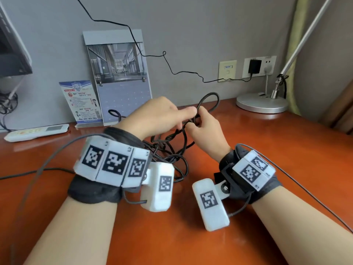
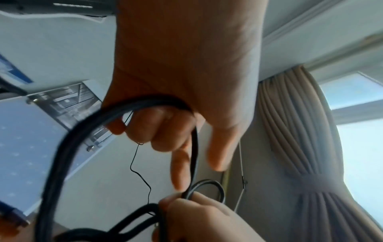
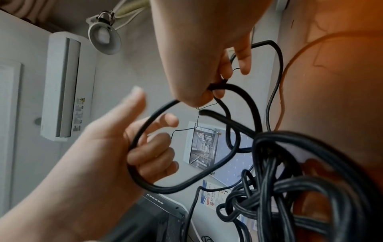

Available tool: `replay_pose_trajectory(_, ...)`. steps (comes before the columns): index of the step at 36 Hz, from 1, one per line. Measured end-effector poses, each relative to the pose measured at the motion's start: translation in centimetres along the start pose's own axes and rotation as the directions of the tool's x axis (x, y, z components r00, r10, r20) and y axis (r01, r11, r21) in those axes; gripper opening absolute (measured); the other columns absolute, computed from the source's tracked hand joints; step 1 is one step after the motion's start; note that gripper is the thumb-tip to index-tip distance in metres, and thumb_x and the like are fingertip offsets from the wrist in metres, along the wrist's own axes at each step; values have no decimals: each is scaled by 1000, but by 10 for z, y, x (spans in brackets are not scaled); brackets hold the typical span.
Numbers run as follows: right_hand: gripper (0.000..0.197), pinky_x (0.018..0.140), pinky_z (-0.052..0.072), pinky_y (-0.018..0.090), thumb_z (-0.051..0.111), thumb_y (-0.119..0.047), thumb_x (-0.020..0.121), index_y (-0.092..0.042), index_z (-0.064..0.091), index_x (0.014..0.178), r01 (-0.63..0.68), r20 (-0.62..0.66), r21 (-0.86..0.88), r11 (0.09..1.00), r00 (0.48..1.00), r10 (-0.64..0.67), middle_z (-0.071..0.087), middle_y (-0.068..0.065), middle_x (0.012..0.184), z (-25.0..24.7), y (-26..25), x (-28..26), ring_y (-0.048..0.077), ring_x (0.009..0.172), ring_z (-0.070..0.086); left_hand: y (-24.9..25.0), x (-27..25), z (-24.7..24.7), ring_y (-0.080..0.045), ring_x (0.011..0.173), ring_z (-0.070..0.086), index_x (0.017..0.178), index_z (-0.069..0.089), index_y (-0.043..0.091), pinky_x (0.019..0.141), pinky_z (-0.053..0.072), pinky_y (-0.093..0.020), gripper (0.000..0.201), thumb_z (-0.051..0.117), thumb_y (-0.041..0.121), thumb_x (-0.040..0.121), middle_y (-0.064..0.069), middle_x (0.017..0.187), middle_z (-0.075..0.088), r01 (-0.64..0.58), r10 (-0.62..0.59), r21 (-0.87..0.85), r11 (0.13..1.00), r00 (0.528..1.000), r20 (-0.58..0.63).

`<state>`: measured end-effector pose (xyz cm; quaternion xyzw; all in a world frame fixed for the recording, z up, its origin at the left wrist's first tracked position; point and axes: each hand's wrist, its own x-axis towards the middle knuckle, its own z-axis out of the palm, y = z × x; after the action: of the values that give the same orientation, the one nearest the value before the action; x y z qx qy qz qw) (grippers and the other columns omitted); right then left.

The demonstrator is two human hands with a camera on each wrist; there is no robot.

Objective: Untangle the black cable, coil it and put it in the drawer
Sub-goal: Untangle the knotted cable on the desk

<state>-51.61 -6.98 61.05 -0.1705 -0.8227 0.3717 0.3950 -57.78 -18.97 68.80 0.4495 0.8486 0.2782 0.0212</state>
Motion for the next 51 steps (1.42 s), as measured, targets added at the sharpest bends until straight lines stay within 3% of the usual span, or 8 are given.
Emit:
replay_pose_trajectory(9, 23, 77, 37, 29, 54, -17, 85, -5, 51, 104, -157, -49, -13, 988, 987, 156, 46, 8, 112, -3, 3, 2, 22, 86, 47, -11, 6, -13, -17, 55, 48, 71, 61, 20, 56, 38, -25, 33, 40, 14, 95, 10, 59, 51, -1, 12, 46, 999, 972, -234)
replay_pose_trajectory(13, 24, 75, 34, 27, 53, -13, 84, -4, 40, 103, -284, -123, 38, 958, 950, 287, 27, 8, 117, -6, 11, 5, 14, 66, 38, -24, 7, -32, -26, 70, 56, 70, 55, 18, 78, 55, -44, 34, 35, 7, 96, -9, 80, 61, 22, -95, -184, 983, 912, -399)
replay_pose_trajectory(16, 15, 71, 39, 33, 53, -14, 82, -8, 45, 94, -366, -74, 92, 926, 925, 372, 45, 7, 103, -7, 16, 5, 22, 72, 46, -33, 5, -43, -26, 83, 53, 69, 57, 8, 93, 49, -48, 28, 41, 7, 91, -18, 87, 60, 85, -202, -264, 961, 866, -457)
replay_pose_trajectory(23, 13, 77, 54, 46, 58, -19, 74, -9, 54, 80, -369, -41, 145, 918, 925, 378, 65, 9, 83, -3, 11, 3, 31, 84, 64, -42, -2, -44, -29, 98, 59, 88, 63, 7, 86, 41, -37, 70, 28, 67, 91, -13, 100, 65, 304, -287, 38, 952, 927, -240)
replay_pose_trajectory(29, 11, 56, 37, 25, 58, -15, 81, -11, 48, 82, -152, -104, 19, 988, 983, 153, 56, -6, 71, -3, 2, 1, 11, 62, 48, -19, 0, -29, -24, 105, 54, 102, 52, 26, 97, 42, -41, 18, 51, 39, 90, 0, 113, 59, 5, 47, 185, 983, 960, -276)
replay_pose_trajectory(38, 21, 54, 34, 28, 56, -14, 82, -19, 39, 72, -176, -91, 99, 980, 979, 185, 51, -5, 66, -1, -6, -3, 11, 56, 43, 2, 0, 4, -23, 87, 53, 109, 58, 10, 71, 38, -30, 31, 34, 28, 102, -8, 102, 62, 4, -5, 265, 964, 1000, 3)
replay_pose_trajectory(45, 19, 70, 52, 41, 52, -16, 72, -18, 45, 90, -228, -106, 220, 949, 961, 255, 56, 17, 102, -1, -5, 0, 34, 72, 61, 6, -4, -29, -40, 83, 54, 94, 65, 6, 63, 36, -35, 29, 36, 8, 98, -22, 87, 61, -35, 38, 15, 999, 918, -396)
replay_pose_trajectory(51, 26, 57, 47, 31, 49, 0, 82, -12, 47, 104, -269, -71, 362, 893, 947, 314, 58, 4, 83, -4, 4, 2, 15, 43, 53, -17, -5, -61, -7, 46, 34, 69, 54, 20, 54, 38, -25, 37, 33, 2, 93, 4, 57, 39, -130, -259, -608, 783, 821, -509)
